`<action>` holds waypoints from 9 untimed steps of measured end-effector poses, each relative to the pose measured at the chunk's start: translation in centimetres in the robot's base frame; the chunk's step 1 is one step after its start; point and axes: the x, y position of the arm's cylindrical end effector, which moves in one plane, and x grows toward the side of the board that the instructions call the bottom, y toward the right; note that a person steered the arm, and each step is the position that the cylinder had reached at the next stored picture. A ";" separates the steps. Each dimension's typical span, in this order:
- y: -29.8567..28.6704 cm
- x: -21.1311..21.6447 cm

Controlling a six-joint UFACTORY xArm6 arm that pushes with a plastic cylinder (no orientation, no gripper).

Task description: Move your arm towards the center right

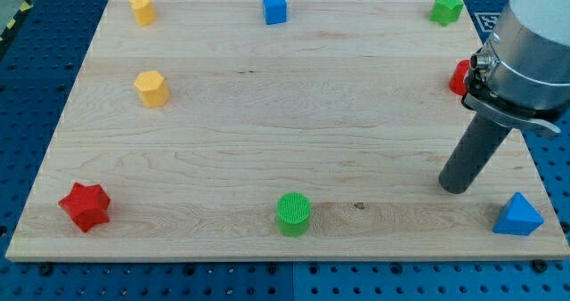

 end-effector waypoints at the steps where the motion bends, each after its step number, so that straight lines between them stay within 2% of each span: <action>1: 0.0 0.0; 9: 0.0 -2.1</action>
